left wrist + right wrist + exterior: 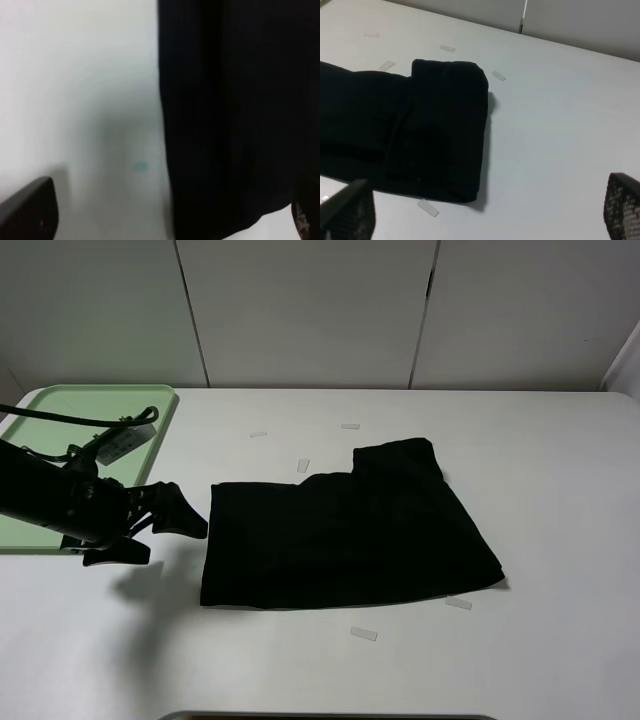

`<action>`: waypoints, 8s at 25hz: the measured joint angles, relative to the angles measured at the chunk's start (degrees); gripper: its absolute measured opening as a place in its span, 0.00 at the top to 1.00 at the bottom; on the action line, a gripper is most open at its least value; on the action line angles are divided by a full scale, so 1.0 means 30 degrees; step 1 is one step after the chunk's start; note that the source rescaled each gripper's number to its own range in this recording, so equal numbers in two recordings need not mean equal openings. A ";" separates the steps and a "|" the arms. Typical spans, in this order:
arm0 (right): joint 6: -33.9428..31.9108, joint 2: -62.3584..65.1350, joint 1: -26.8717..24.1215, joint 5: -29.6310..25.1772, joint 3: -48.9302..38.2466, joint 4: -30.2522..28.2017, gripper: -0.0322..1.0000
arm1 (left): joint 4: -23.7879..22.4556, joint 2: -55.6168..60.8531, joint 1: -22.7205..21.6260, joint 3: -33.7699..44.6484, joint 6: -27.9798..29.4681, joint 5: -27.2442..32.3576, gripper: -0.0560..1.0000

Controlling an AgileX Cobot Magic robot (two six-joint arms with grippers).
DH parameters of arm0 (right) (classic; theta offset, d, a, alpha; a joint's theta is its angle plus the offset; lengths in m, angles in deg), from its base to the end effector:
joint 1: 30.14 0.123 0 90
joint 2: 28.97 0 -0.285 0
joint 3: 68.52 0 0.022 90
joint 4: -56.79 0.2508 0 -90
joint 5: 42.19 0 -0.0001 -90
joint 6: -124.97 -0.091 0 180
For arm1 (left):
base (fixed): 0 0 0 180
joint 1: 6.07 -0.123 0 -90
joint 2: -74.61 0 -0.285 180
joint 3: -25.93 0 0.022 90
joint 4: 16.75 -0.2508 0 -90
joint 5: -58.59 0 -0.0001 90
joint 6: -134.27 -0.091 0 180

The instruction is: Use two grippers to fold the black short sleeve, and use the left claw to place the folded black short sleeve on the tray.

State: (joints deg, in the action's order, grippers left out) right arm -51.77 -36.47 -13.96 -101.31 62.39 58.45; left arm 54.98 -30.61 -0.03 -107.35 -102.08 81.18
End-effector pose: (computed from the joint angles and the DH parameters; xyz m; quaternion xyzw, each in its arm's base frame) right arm -0.0039 0.0012 0.2771 -0.1433 0.8344 0.0742 0.5270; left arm 0.2372 -0.0586 0.1078 -0.0337 0.9667 -0.2104 0.1415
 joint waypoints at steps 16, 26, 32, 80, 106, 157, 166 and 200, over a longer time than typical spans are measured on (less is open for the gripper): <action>0.0000 0.0000 0.0000 0.0000 0.0000 0.0000 0.00 | 0.1208 0.0000 0.0194 0.0000 -0.1357 0.0011 0.07; 0.0000 0.0000 0.0000 0.0000 0.0000 0.0000 0.00 | 0.2803 0.0000 0.2090 0.0000 -0.1459 -0.1352 0.07; 0.0000 0.0000 0.0000 0.0000 0.0000 0.0000 0.00 | 0.3541 -0.0435 0.2876 -0.0436 -0.1514 -0.1699 0.07; 0.0000 0.0000 0.0000 0.0000 0.0000 0.0000 0.00 | -1.8031 0.3189 -0.0501 -0.3532 1.3926 0.3096 0.94; 0.0000 0.0000 0.0000 0.0000 0.0000 0.0000 0.00 | -0.2078 0.2431 0.8764 -0.3549 0.2296 -0.4676 0.88; 0.0000 0.0000 0.0000 0.0000 0.0000 0.0000 0.00 | -1.0108 0.6488 1.3665 0.0934 0.4518 -2.1088 0.00; 0.0000 0.0000 0.0000 0.0000 0.0000 0.0000 0.00 | -1.9205 0.1226 1.2536 0.2547 1.1113 -2.9931 0.00; 0.0000 0.0000 0.0000 0.0000 0.0000 0.0000 0.00 | -2.4184 -1.1974 1.1230 -0.6256 1.4418 -3.1315 0.00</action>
State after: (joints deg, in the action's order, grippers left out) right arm -51.77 -36.47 -13.96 -101.31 62.39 58.45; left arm -17.57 -66.53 33.66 -126.12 -58.83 -12.76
